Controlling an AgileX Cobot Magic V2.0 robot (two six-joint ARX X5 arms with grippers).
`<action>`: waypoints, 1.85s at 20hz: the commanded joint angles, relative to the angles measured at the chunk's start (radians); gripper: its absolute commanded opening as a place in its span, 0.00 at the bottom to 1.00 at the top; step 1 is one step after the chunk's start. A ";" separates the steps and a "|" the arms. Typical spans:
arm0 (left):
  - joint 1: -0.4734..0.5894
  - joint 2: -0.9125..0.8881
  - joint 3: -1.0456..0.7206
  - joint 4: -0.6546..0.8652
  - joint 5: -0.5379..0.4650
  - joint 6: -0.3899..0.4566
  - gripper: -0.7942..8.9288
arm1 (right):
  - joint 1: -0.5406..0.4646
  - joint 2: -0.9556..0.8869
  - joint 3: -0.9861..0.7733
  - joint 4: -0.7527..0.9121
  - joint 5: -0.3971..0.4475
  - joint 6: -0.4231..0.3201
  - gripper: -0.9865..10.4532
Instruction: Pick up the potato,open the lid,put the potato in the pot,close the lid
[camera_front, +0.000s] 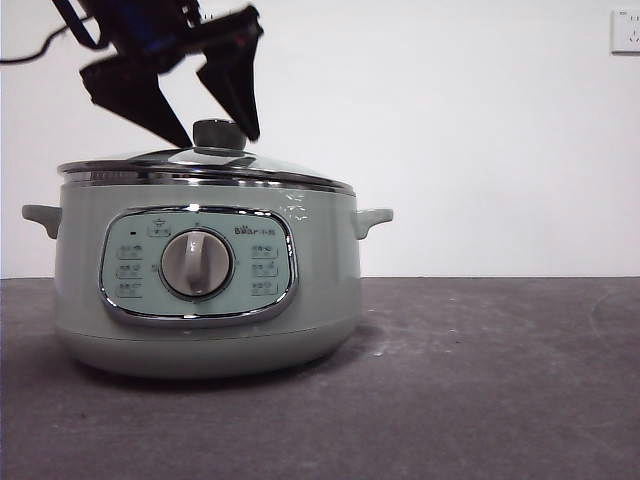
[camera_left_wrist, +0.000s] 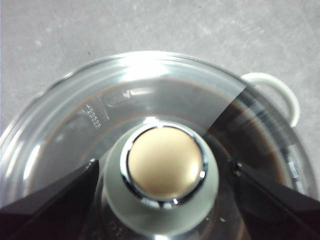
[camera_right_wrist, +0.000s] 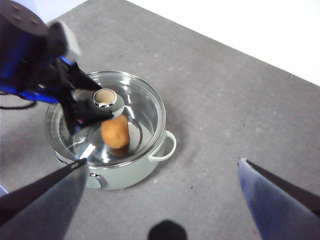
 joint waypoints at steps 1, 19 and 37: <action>-0.004 -0.080 0.035 -0.016 0.004 0.000 0.53 | 0.000 0.000 -0.002 -0.001 -0.001 0.011 0.52; -0.127 -0.619 -0.222 0.039 -0.033 0.030 0.07 | 0.000 -0.426 -0.718 0.555 -0.001 0.040 0.07; -0.200 -0.741 -0.448 0.156 -0.078 -0.033 0.08 | 0.000 -0.476 -0.997 0.592 -0.001 0.080 0.07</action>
